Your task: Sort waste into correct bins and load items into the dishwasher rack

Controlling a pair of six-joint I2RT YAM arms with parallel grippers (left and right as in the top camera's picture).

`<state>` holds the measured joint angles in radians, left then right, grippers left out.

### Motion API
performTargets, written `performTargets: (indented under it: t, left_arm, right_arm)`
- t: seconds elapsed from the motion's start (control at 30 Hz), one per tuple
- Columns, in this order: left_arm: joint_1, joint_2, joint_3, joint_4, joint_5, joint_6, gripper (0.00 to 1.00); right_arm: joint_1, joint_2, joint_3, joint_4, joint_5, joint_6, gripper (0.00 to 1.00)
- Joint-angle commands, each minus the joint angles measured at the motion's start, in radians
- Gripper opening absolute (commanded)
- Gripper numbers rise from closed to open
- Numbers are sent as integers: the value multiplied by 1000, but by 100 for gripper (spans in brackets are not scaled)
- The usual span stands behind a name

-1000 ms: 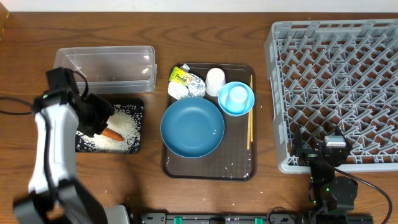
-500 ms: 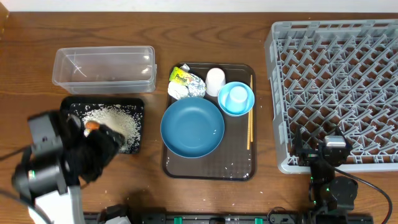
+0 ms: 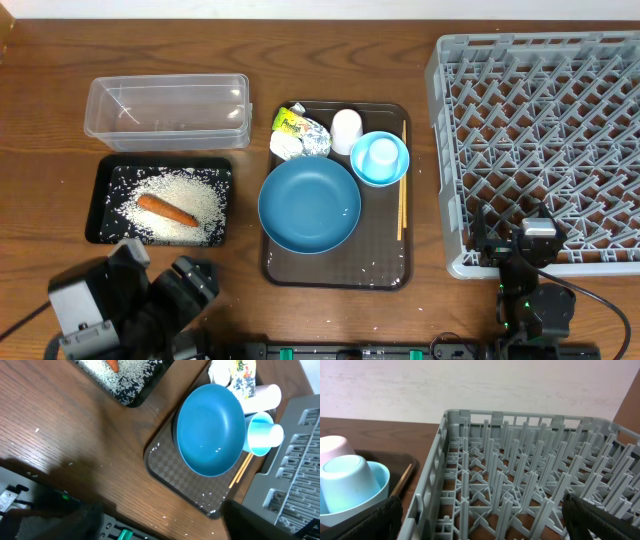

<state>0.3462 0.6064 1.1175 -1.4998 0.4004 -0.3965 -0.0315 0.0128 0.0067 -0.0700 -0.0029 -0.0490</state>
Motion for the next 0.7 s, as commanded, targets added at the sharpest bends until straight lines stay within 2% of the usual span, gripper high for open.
performTargets:
  t: [0.0, 0.13, 0.67]
  left_arm:
    - [3, -16, -13, -11, 15, -47, 88]
    - [3, -16, -13, -11, 15, -46, 92]
    - [3, -16, -13, -11, 14, -46, 94]
  right_arm:
    - [18, -5, -2, -5, 10, -12, 99]
    - [18, -5, -2, -5, 10, -12, 99]
    - [18, -5, -2, -5, 10, -12, 99]
